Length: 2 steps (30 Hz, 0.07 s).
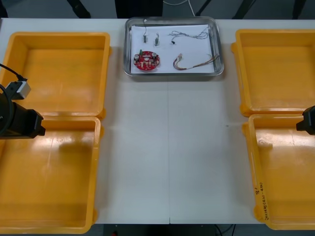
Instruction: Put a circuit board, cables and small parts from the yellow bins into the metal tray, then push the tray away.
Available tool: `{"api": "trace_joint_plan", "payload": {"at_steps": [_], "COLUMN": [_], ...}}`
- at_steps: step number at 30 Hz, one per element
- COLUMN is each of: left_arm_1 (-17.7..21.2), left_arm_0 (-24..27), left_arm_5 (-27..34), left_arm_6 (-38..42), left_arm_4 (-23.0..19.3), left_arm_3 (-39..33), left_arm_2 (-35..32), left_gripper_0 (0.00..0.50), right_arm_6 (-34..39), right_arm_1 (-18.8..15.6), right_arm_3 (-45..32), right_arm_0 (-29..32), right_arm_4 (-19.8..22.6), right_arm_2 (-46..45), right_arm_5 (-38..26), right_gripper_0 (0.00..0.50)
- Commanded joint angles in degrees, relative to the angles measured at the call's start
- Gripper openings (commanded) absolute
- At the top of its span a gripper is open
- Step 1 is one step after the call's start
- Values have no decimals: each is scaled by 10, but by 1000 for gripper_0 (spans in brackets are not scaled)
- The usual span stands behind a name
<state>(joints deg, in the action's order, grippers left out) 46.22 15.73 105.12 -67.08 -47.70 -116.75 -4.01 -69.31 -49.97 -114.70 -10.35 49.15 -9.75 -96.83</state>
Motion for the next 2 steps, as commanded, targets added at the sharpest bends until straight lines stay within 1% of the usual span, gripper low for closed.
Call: {"api": "trace_joint_plan", "payload": {"at_steps": [1, 2], "left_arm_1": [-5, -5], "left_arm_0": [-10, -10], "left_arm_5": [-2, -2], "left_arm_6": [-45, -45], "left_arm_4": [-4, -4], "left_arm_3": [-17, -17], "left_arm_2": [-19, -19], "left_gripper_0": [500, 500], "right_arm_6": [-6, -6], "right_arm_1": [3, 3], "right_arm_3": [-4, -4], "right_arm_0": [7, 7], "right_arm_4": [4, 4], "right_arm_2": [-19, -19], "right_arm_5": [-1, -1], "right_gripper_0": [500, 500]}}
